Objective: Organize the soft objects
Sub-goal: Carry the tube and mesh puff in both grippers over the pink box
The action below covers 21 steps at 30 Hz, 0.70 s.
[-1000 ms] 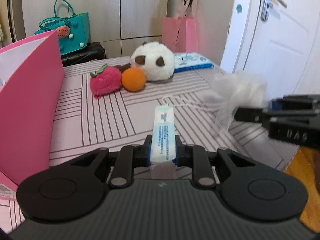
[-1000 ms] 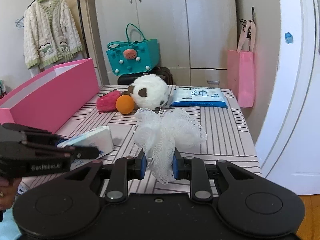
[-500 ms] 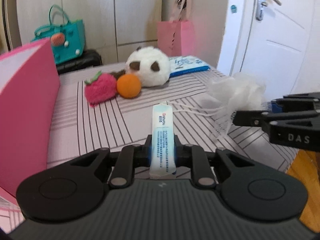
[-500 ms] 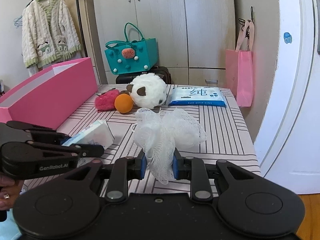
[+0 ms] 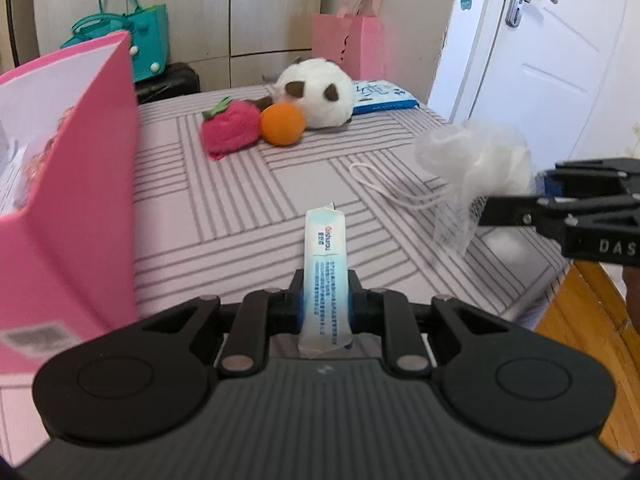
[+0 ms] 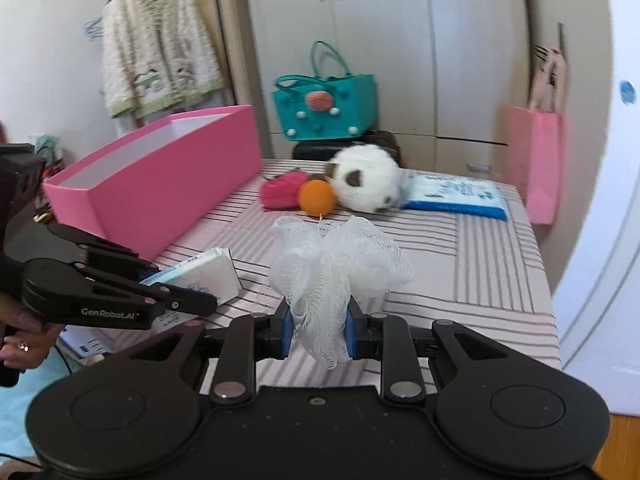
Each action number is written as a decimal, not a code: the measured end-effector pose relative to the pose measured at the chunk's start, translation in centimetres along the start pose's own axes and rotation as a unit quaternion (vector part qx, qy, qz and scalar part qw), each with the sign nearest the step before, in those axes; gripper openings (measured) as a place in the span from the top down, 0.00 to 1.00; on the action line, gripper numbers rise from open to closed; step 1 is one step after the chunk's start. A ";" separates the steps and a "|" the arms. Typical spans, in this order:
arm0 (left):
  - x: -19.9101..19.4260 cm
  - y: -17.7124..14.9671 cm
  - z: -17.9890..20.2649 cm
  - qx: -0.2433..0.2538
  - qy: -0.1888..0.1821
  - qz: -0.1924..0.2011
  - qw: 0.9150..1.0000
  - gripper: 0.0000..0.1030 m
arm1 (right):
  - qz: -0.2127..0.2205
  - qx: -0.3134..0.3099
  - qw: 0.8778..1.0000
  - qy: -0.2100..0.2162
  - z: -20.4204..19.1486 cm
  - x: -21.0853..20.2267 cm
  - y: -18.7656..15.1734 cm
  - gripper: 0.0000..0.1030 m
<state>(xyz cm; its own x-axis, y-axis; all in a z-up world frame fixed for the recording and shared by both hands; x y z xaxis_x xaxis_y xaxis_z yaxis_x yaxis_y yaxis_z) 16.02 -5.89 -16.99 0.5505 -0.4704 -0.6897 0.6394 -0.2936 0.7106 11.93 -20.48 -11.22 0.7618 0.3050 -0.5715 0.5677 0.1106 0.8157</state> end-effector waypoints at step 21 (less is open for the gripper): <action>-9.8 -1.5 -4.5 -0.028 -0.013 -0.043 0.999 0.83 | -0.035 -0.010 0.980 0.194 -11.0 -0.3 4.9 0.72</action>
<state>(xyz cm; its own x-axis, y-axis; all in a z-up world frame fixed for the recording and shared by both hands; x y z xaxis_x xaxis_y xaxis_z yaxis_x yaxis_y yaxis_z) 12.05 2.87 -11.91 0.4787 -0.4674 -0.7432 0.7129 -0.2871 0.6398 11.07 -9.65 -6.08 0.5434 0.6328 -0.5517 0.6046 0.1610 0.7801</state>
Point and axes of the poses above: each gripper's, at about its wrist camera, not at the fingertips, and x roughly the way its jaws point, z to its right, y to its top, the point moved 9 cm from there along x, roughly the way its jaws point, and after that the axes turned 2 degrees about -x, right-handed, at the moved point
